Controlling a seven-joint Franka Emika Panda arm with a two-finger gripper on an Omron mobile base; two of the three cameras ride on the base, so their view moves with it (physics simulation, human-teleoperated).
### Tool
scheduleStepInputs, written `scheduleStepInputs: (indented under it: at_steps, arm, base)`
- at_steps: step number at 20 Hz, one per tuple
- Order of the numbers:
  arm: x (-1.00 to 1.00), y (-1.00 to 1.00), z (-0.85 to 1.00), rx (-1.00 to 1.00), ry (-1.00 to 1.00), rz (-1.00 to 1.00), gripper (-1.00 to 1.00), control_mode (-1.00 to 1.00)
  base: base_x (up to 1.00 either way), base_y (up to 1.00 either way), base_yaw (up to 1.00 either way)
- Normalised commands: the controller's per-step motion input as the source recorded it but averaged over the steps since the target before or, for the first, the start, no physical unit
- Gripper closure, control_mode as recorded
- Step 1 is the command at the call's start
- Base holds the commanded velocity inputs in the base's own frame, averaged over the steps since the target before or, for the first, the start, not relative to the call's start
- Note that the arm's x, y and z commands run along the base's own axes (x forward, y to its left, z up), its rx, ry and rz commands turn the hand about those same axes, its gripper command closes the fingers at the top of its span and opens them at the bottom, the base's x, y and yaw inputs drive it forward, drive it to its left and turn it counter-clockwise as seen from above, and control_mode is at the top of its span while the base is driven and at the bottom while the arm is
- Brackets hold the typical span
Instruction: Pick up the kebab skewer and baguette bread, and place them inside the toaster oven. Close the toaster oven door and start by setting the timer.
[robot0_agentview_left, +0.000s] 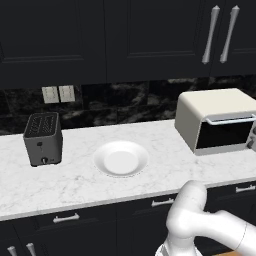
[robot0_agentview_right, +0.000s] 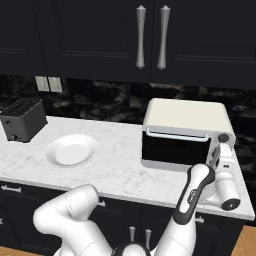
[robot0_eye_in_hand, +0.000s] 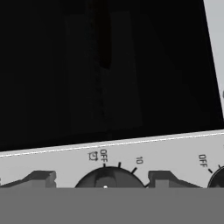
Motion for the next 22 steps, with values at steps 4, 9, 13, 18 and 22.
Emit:
scheduleStepInputs:
  at_steps: [4, 9, 13, 18, 22]
  arm:
    - [-0.06, -0.69, 0.00, 0.00, 0.00, -0.02, 1.00, -1.00]
    - [-0.07, -0.60, 0.00, 0.00, 0.00, -0.02, 1.00, -1.00]
    - [-0.11, -0.17, 0.00, 0.00, 0.00, -0.03, 1.00, -1.00]
    - [-0.19, -0.09, 0.00, 0.00, 0.00, -0.06, 1.00, -1.00]
    - [-0.16, 0.00, 0.00, -0.01, 0.00, -0.09, 1.00, -1.00]
  base:
    - [0.00, 0.00, 0.00]
    - [0.00, 0.00, 0.00]
    - [0.00, 0.00, 0.00]
    - [0.00, 0.00, 0.00]
    - [0.00, 0.00, 0.00]
